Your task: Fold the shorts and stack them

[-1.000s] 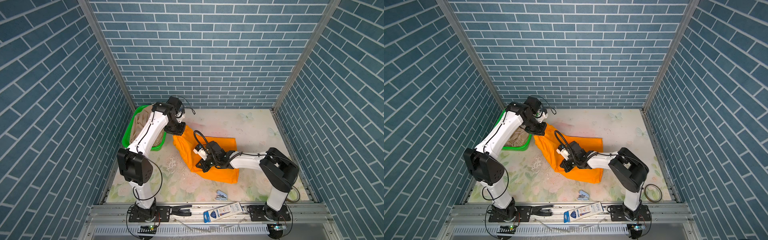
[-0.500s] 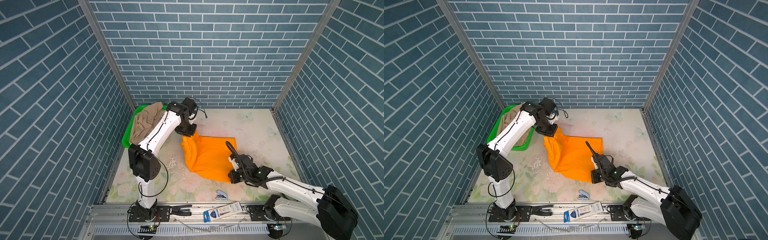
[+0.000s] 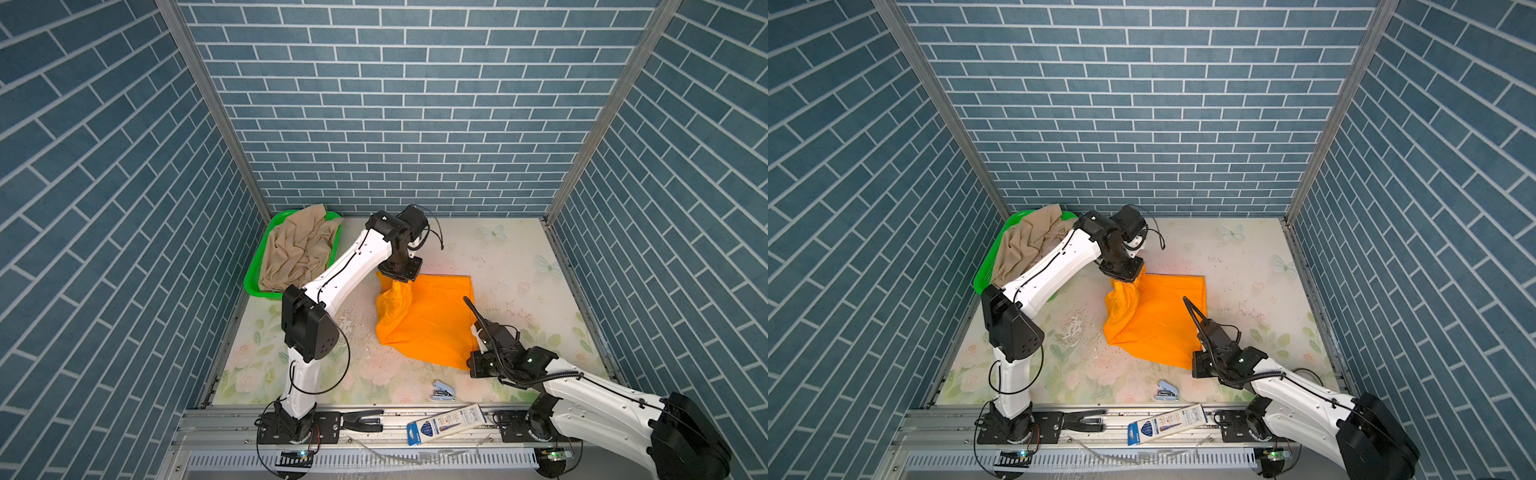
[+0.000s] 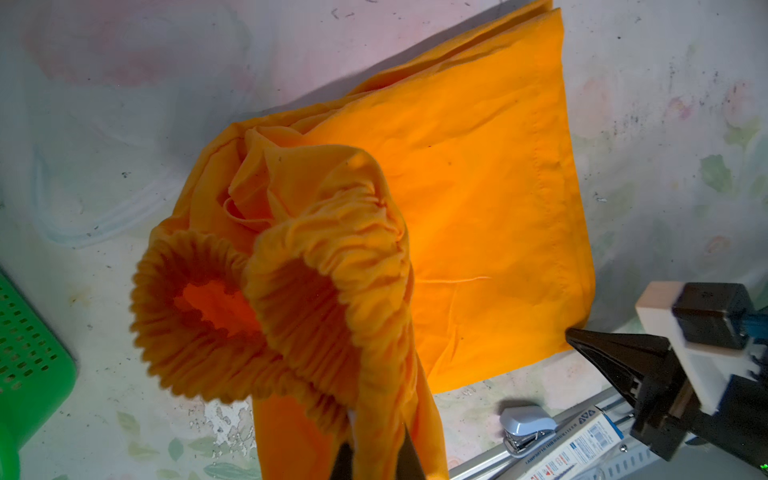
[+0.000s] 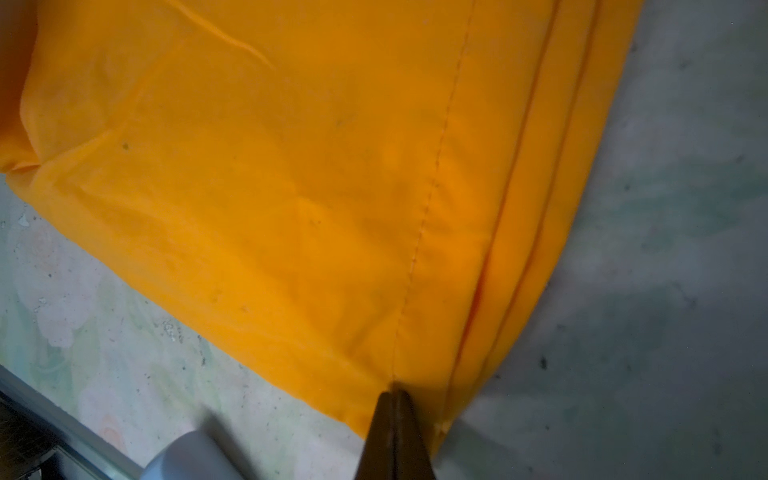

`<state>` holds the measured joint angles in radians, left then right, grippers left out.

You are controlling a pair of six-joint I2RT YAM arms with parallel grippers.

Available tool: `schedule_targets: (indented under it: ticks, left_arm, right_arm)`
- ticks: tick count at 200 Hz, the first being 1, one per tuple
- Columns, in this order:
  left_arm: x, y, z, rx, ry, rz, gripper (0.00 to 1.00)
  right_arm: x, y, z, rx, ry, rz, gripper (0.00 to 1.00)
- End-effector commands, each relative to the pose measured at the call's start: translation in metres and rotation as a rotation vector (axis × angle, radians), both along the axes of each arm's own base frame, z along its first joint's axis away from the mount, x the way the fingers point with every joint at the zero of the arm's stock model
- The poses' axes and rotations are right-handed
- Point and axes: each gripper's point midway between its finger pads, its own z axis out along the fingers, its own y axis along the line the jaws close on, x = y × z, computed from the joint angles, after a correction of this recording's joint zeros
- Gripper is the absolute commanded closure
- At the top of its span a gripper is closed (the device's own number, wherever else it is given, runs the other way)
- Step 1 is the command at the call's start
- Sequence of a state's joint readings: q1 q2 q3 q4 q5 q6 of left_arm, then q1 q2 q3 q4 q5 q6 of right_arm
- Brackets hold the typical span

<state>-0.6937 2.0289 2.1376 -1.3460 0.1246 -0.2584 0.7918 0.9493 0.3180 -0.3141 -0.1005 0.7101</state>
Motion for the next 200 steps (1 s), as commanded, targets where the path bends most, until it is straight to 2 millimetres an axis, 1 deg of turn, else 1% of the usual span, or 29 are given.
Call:
schedule_targets:
  ticks: [1,11,16,35,61,84,125,148,152,159,174,179,186,194,200]
  left_arm:
    - [-0.011,-0.028,0.000,-0.020,0.014,-0.035,1.00]
    - [-0.017,-0.041,-0.005,-0.016,0.023,-0.062,1.00]
    - [-0.021,-0.046,-0.009,-0.014,0.030,-0.074,1.00]
    - [-0.030,-0.066,-0.020,-0.025,0.050,-0.106,1.00]
    - [-0.042,-0.081,-0.035,-0.022,0.082,-0.134,1.00]
    - [-0.050,-0.099,-0.045,-0.046,0.101,-0.157,1.00]
    - [-0.052,-0.122,-0.068,-0.070,0.121,-0.163,1.00]
    - [-0.055,-0.140,-0.074,-0.121,0.132,-0.170,1.00]
    - [-0.056,-0.144,-0.075,-0.132,0.134,-0.173,0.96]
    - [-0.058,-0.150,-0.076,-0.148,0.137,-0.177,0.83]
    - [-0.060,-0.159,-0.079,-0.168,0.141,-0.190,0.78]
    - [-0.060,-0.161,-0.079,-0.172,0.140,-0.193,0.76]
    - [-0.060,-0.164,-0.078,-0.178,0.136,-0.199,0.69]
    - [-0.058,-0.165,-0.072,-0.184,0.120,-0.202,0.58]
    - [-0.057,-0.166,-0.066,-0.192,0.104,-0.207,0.55]
  right_arm:
    - [-0.007,-0.011,-0.010,-0.031,0.041,-0.047,1.00]
    - [-0.006,-0.010,-0.010,-0.026,0.038,-0.052,1.00]
    - [-0.010,-0.007,-0.011,-0.011,0.059,-0.037,1.00]
    - [-0.012,-0.006,-0.013,-0.010,0.073,-0.033,1.00]
    - [-0.014,-0.007,-0.014,0.000,0.075,-0.044,1.00]
    - [-0.013,-0.008,-0.013,0.003,0.070,-0.048,1.00]
    - [-0.015,-0.006,-0.014,0.024,0.071,-0.046,1.00]
    - [-0.015,-0.007,-0.014,0.027,0.070,-0.051,1.00]
    - [-0.015,-0.007,-0.014,0.025,0.069,-0.052,1.00]
    - [-0.015,-0.007,-0.013,0.024,0.067,-0.053,1.00]
    - [-0.012,-0.007,-0.008,0.024,0.055,-0.059,1.00]
    - [-0.012,-0.008,-0.006,0.023,0.050,-0.065,0.98]
    - [-0.011,-0.009,-0.002,0.029,0.041,-0.072,0.94]
    - [-0.009,-0.010,0.004,0.036,0.027,-0.082,0.89]
    - [-0.010,-0.011,0.008,0.043,0.022,-0.087,0.87]
